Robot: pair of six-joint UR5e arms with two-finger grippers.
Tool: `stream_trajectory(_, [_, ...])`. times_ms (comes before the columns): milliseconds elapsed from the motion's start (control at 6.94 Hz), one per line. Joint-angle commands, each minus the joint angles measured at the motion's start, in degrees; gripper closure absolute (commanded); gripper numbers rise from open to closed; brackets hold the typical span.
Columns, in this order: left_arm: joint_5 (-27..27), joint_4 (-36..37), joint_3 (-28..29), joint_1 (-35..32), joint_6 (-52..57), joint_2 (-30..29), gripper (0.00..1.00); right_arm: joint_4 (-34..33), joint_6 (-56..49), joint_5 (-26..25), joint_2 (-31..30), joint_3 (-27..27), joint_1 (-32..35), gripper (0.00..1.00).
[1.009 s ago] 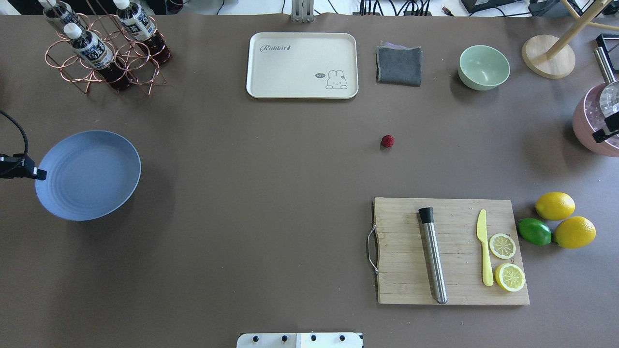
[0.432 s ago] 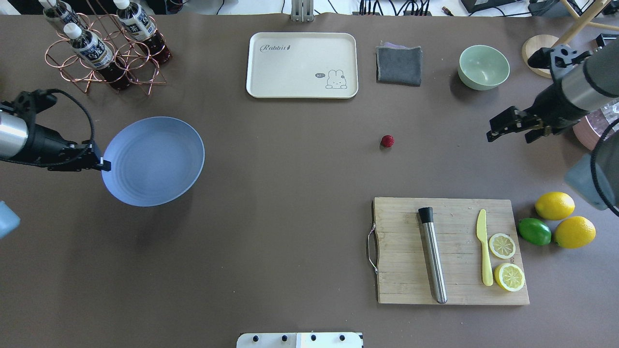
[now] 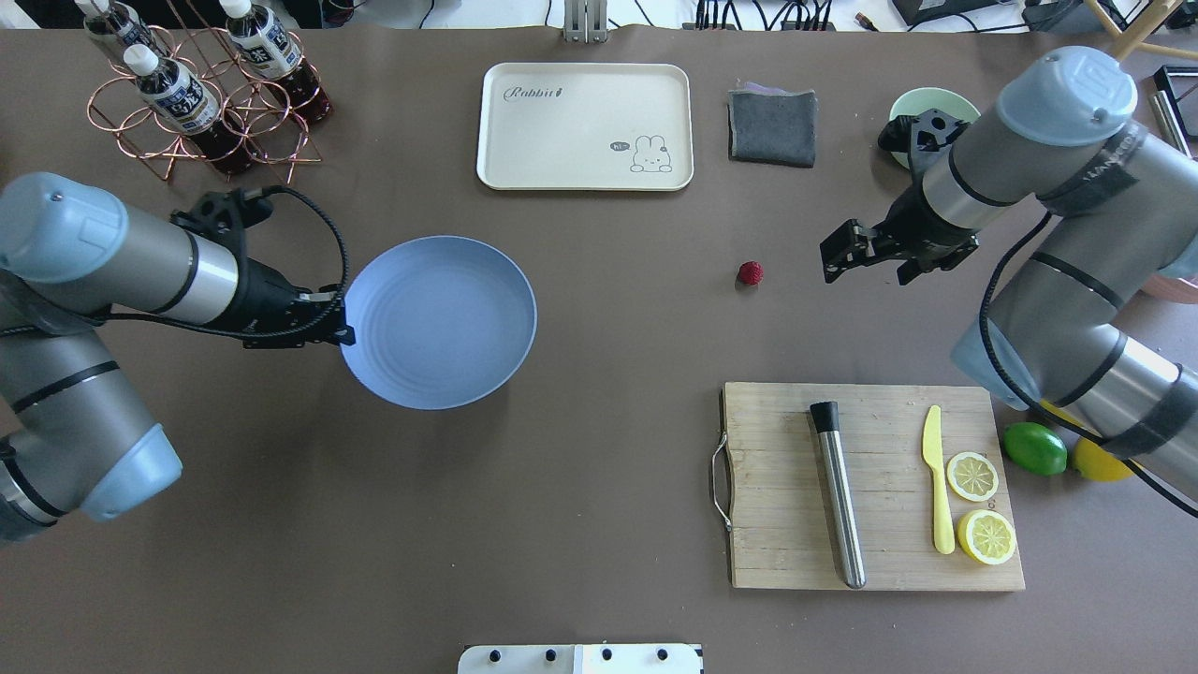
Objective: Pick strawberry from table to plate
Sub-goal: 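Push the blue plate to center with left gripper while right reaches strawberry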
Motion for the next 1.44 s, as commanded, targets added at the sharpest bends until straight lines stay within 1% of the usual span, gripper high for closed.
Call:
stream_trajectory(0, [9.41, 4.73, 0.24, 9.58, -3.54, -5.39, 1.00, 0.11, 0.08, -1.60, 6.55, -7.27, -1.52, 0.02])
stream_trajectory(144, [11.29, 6.57, 1.29, 11.55, -3.63, -7.67, 1.00, 2.63, 0.08, -2.91, 7.97, -10.17, -2.14, 0.02])
stream_trajectory(288, [12.18, 6.59, 2.00, 12.96, -5.64, -8.83, 1.00, 8.58, 0.25, -3.27, 9.11, -15.24, -2.84, 0.02])
stream_trajectory(432, [12.54, 6.59, 2.09, 13.93, -6.79, -9.62, 1.00, 9.42, 1.30, -3.28, 10.78, -17.21, -3.28, 0.02])
stream_trajectory(721, [12.54, 6.59, 2.10, 13.94, -6.80, -9.63, 1.00, 9.52, 2.36, -4.68, 11.41, -17.75, -4.51, 0.04])
stream_trajectory(865, [12.54, 6.59, 2.18, 13.94, -6.80, -9.63, 1.00, 9.52, 3.67, -4.94, 12.02, -18.19, -5.13, 0.13])
stream_trajectory(1009, [12.54, 6.59, 2.10, 13.94, -6.80, -9.63, 1.00, 9.60, 4.55, -6.60, 13.33, -19.67, -5.83, 0.20])
stream_trajectory(1153, [12.54, 6.59, 2.10, 13.94, -6.80, -9.63, 1.00, 9.60, 4.56, -6.79, 13.26, -19.77, -5.83, 0.28])
stream_trajectory(1297, [12.54, 6.59, 2.10, 13.94, -6.80, -9.63, 0.40, 9.69, 4.65, -6.79, 13.26, -19.78, -5.84, 0.49])
